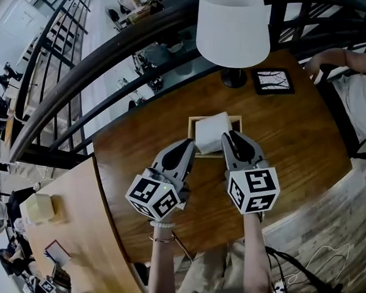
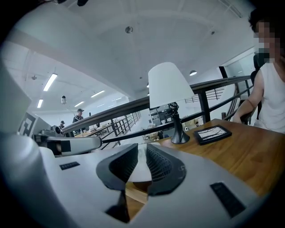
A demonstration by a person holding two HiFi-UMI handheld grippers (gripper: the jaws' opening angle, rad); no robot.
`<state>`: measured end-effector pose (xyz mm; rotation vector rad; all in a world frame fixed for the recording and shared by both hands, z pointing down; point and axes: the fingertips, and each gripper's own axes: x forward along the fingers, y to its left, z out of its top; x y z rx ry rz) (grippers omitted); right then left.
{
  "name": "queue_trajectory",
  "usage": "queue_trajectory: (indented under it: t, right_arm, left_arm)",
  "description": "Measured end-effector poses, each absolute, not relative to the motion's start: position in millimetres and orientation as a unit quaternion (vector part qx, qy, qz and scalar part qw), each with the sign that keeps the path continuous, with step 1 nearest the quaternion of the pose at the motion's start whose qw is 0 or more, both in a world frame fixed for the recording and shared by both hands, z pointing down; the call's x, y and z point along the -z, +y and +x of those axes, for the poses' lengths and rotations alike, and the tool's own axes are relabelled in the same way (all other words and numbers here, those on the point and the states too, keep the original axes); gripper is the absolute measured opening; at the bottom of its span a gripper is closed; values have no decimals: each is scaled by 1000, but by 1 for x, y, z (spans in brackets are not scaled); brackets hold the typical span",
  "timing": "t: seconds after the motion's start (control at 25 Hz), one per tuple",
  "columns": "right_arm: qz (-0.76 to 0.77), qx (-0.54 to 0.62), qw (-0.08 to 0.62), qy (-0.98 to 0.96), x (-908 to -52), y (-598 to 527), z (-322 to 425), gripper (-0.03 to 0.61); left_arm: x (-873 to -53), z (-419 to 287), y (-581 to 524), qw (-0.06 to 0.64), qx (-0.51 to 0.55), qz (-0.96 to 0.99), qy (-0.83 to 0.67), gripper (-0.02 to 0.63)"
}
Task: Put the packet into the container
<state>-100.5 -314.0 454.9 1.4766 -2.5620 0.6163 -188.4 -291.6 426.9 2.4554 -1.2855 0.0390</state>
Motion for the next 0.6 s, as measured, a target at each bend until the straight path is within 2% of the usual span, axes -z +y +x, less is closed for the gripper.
queue_trajectory:
  t: [0.6]
  right_arm:
    - [512,-166,127,-833,-476,-301,-99,71]
  left_arm:
    - [-429,-173,-285,183,-16,877,-443,5]
